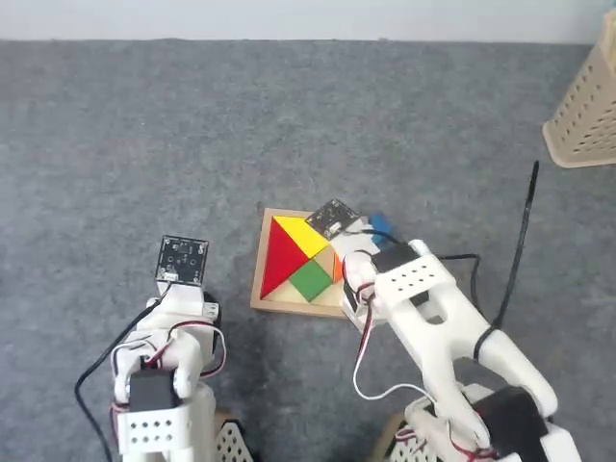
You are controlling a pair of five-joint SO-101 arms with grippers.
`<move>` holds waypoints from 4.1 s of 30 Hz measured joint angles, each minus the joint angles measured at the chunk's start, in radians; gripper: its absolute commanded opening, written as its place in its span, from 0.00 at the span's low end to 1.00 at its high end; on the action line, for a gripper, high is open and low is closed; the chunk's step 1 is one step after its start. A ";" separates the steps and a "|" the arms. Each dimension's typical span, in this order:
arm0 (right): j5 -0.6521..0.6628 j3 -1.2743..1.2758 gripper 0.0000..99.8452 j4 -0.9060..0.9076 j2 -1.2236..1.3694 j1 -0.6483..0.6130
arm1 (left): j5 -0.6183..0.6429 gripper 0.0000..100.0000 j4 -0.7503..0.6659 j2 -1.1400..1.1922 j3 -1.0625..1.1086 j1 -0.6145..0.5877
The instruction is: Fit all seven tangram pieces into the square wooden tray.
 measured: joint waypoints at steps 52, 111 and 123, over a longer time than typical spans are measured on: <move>-1.037 -0.491 0.16 0.124 0.494 0.456 | 0.000 0.07 0.000 0.000 0.000 0.000; -0.937 -0.770 0.12 0.423 0.746 0.542 | 0.000 0.07 0.000 0.000 0.000 0.000; -0.959 -0.806 0.12 0.460 0.752 0.517 | 0.000 0.07 0.000 0.000 0.000 0.000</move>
